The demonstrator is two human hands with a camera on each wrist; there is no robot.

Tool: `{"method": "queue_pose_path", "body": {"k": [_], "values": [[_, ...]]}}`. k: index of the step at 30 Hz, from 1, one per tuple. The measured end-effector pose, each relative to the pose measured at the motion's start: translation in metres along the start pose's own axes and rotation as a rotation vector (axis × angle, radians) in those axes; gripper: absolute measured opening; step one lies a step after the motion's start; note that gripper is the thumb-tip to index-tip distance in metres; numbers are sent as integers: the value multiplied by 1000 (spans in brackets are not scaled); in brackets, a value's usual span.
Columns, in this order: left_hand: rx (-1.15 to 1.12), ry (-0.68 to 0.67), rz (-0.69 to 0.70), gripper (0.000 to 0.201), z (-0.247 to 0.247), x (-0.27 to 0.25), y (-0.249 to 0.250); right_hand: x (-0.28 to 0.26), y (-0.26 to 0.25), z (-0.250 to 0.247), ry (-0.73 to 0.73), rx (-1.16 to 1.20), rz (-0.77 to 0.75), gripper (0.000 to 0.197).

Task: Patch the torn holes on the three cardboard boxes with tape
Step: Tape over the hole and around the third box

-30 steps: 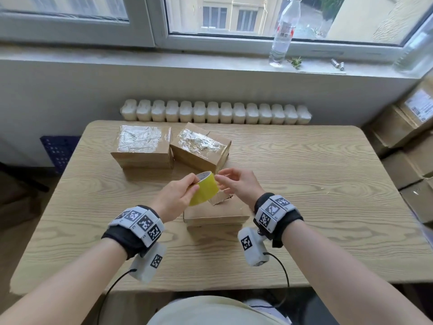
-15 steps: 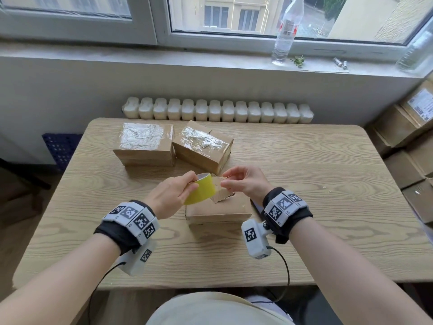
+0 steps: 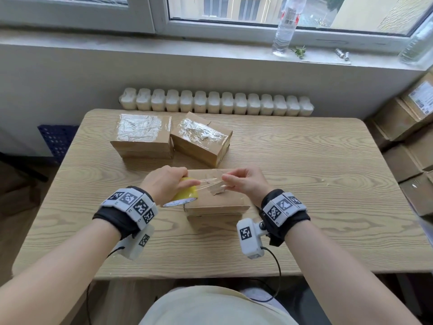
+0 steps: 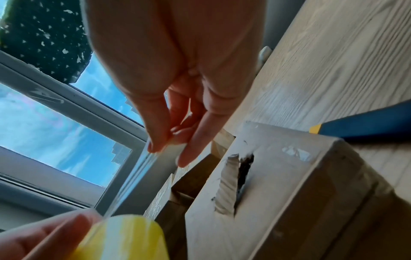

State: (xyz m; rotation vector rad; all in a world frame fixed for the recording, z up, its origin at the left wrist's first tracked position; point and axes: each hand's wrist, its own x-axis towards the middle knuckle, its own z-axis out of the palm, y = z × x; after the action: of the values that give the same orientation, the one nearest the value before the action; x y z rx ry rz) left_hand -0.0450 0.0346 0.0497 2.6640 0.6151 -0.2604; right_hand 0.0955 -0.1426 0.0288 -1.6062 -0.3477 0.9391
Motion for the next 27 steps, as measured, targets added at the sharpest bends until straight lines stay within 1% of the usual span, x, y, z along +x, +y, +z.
{"method": "queue_pose_path", "body": {"k": [2, 4, 7, 9, 11, 14, 15, 18, 19, 22, 24, 27], "values": [[-165, -23, 6, 43, -2, 0, -2, 2, 3, -2, 38, 18, 24, 2], [-338, -37, 3, 39, -5, -1, -7, 3, 6, -3, 43, -1, 30, 5], [-447, -24, -8, 35, -12, -3, -14, 4, 11, -3, 31, -71, 8, 7], [-441, -58, -12, 31, -16, -2, -16, 7, 16, 0, 34, -66, 13, 4], [-434, -124, -9, 28, -19, -1, -15, 12, 22, 0, 42, -74, 34, 7], [-456, -169, -12, 34, -17, 3, -10, 18, 28, -6, 77, -136, 73, 7], [-446, -176, -13, 33, -14, 6, -8, 20, 30, -8, 93, -132, 82, 8], [-367, -182, -5, 13, -4, 15, 0, 24, 35, -12, 155, -102, 106, 13], [-345, -177, -1, 11, -1, 18, 3, 26, 37, -12, 170, -105, 116, 14], [-337, -141, 15, 19, 1, 24, 11, 31, 42, -16, 190, -110, 136, 16], [-323, -152, 31, 23, 0, 28, 19, 34, 44, -18, 200, -104, 143, 17], [-163, -202, 79, 19, 1, 33, 33, 36, 45, -22, 213, -114, 150, 19]]}}
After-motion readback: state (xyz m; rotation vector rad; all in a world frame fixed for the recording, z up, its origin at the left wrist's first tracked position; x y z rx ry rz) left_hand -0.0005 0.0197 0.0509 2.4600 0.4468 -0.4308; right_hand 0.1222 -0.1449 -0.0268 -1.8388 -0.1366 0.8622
